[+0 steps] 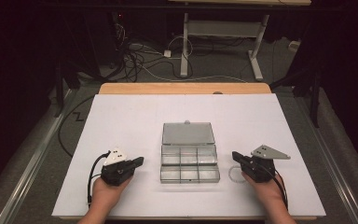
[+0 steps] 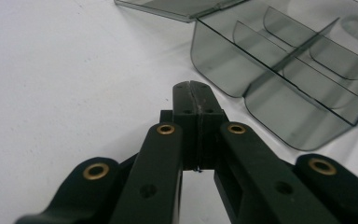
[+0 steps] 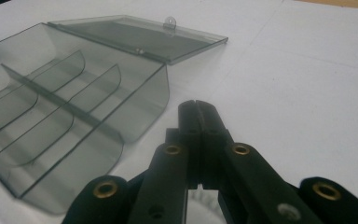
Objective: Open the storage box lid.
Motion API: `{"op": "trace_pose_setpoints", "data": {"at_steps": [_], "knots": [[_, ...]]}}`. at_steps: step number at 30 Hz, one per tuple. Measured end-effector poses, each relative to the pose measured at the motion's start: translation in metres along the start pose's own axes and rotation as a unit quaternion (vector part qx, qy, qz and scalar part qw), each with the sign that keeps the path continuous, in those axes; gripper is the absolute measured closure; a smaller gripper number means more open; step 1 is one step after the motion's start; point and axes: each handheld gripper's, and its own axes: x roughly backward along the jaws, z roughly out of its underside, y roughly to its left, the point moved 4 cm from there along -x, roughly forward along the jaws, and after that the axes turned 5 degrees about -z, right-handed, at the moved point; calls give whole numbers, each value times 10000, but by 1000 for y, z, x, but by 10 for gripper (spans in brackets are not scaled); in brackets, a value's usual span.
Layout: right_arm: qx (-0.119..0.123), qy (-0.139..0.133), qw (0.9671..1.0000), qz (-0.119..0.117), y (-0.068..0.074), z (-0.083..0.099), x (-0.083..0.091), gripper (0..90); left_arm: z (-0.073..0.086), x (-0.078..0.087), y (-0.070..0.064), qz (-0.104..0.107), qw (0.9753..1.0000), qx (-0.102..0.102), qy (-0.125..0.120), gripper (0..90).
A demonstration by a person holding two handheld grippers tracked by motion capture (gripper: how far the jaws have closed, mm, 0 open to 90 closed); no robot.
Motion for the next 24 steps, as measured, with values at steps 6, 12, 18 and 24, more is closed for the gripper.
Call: {"op": "trace_pose_setpoints", "data": {"at_steps": [6,12,18,24], "knots": [[29,-56,10000,-21,3,10,4,889,5,-2,-3,-17,9999,-76,82,876],[33,-14,10000,3,3,14,5,761,8,-5,-1,-111,9997,-132,196,810],[56,74,10000,-14,4,18,5,544,7,-5,-2,-106,9993,-312,156,602],[34,72,9999,-123,2,19,5,310,7,-4,2,-149,9995,-215,147,326]]}}
